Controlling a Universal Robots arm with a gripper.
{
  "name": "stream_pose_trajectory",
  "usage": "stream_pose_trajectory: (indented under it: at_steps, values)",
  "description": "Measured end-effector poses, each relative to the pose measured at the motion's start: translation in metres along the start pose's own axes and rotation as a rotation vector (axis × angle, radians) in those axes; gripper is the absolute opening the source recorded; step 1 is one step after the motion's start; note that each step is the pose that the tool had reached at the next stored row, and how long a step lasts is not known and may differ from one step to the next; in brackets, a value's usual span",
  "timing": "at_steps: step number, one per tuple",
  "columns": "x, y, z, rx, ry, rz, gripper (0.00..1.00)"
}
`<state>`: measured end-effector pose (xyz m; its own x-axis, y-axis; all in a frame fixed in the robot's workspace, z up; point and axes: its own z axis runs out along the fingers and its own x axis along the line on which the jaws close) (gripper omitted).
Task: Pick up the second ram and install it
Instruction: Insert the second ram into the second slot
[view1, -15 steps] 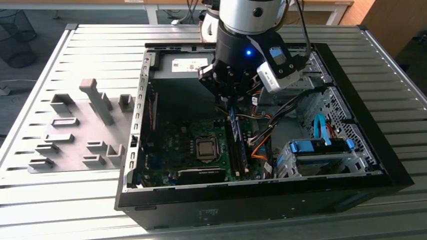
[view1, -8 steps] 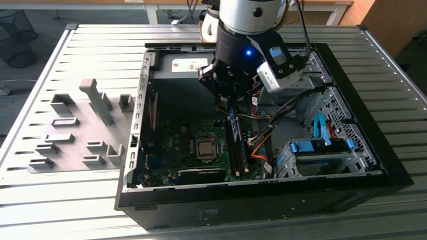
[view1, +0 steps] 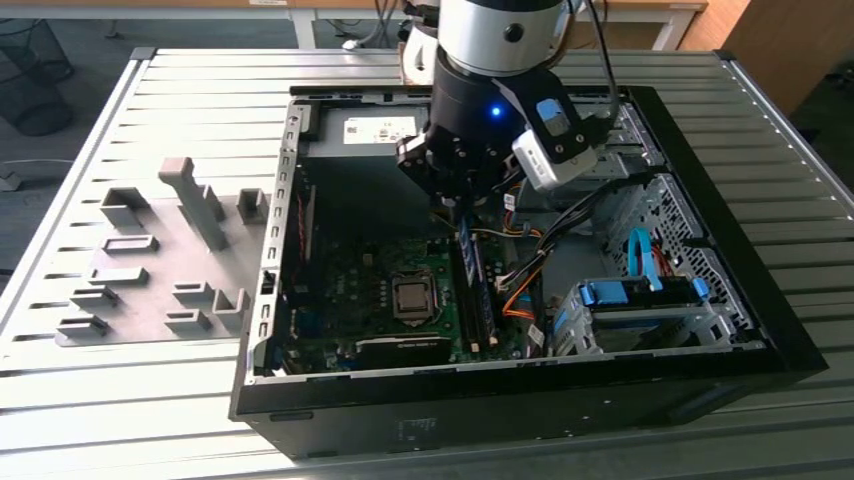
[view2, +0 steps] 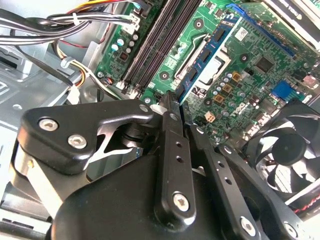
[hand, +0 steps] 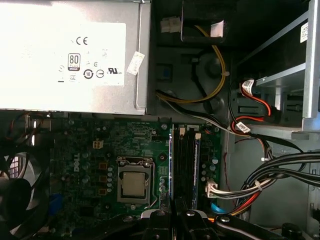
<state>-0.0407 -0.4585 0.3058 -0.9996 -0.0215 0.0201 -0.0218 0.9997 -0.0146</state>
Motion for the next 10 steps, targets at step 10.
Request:
stream_pose_trajectory:
  at_steps: [10]
  values:
    - [0.0000,0.0000,0.0023,-0.0002,-0.0001,0.000,0.14]
